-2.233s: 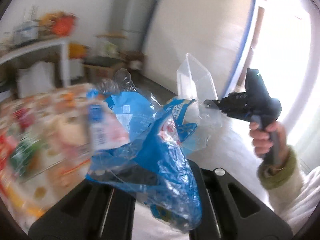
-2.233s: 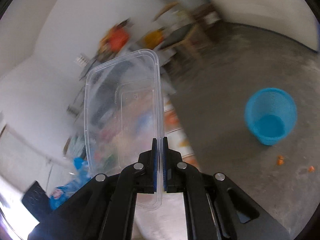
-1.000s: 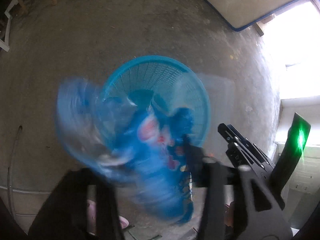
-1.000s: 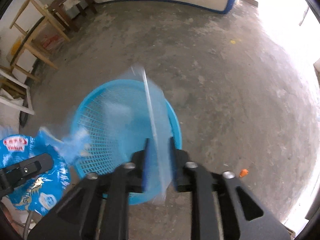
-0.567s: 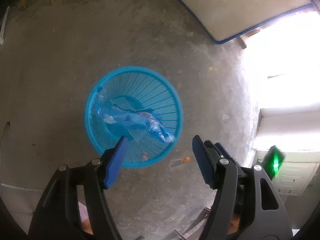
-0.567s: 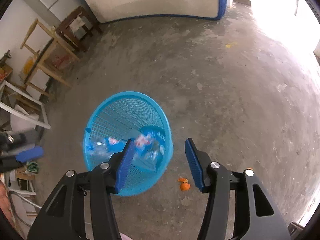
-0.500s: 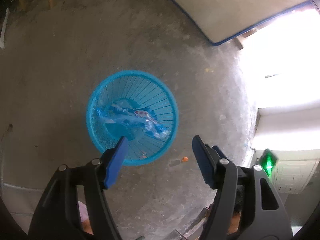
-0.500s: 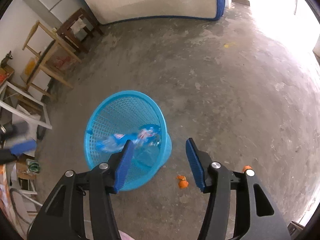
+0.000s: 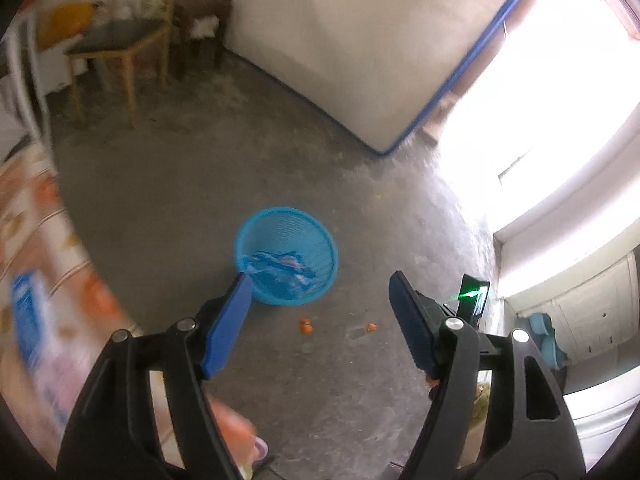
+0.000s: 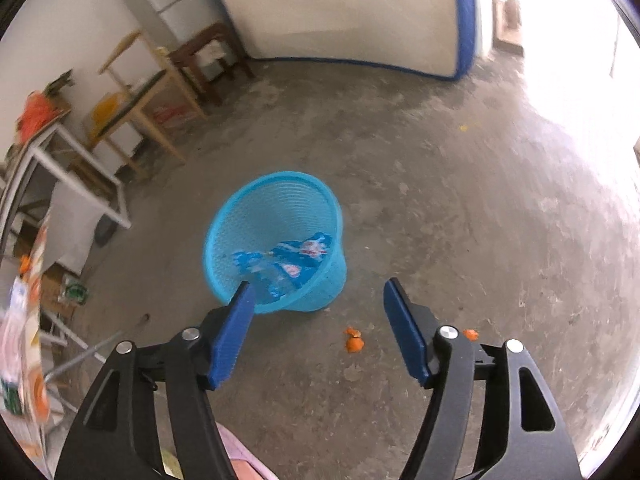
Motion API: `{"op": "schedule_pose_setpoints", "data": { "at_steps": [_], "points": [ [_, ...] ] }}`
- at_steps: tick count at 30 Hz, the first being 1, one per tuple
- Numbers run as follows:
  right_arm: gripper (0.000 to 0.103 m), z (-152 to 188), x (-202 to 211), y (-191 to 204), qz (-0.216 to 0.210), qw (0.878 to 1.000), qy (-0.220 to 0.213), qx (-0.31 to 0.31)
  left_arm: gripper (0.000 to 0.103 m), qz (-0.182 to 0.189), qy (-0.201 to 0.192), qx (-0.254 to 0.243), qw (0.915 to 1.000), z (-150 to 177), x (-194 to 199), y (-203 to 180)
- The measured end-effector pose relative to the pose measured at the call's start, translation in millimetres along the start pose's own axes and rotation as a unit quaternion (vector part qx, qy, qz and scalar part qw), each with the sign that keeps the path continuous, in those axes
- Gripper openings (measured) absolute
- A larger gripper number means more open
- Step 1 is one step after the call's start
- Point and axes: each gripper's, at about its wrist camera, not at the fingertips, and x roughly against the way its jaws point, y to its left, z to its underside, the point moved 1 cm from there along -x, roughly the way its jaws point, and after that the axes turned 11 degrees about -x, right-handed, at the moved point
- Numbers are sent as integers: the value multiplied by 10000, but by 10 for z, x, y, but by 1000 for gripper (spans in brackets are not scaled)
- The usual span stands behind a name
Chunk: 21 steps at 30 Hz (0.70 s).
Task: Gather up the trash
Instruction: 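Swing both tools back toward the table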
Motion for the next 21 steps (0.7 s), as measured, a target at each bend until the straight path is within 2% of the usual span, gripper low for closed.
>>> {"op": "schedule_pose_setpoints", "data": {
  "at_steps": [3,7,9,11,12,15,18,21],
  "points": [
    [73,135,251,211,-44,9992,-107,394,68,-214,-315,316,9988,412,547,124],
    [82,326,553,553,-101,9950,-270,959,70,-1197,-581,741,9883,1082,1177,348],
    [86,415,695,772,-138,9912,-332,1275,73,-1576,-649,1053,9797,1466,1462,467],
    [91,480,808,996,-270,9874,-327,1527,85,-1745,-719,1327,9730,1763,1672,563],
    [93,514,865,1131,-305,9850,-337,1663,87,-1875,-783,1465,9681,1926,1798,620],
    [97,618,1020,1539,-432,9780,-377,2007,89,-2368,-803,1757,9521,2387,2060,740],
    [97,772,1141,2010,-683,9668,-330,2439,90,-2561,-858,1995,9419,2689,2167,824],
    [97,945,1211,2452,-663,9572,-235,2807,93,-2855,-870,2125,9305,3023,2231,875]
  ]
}}
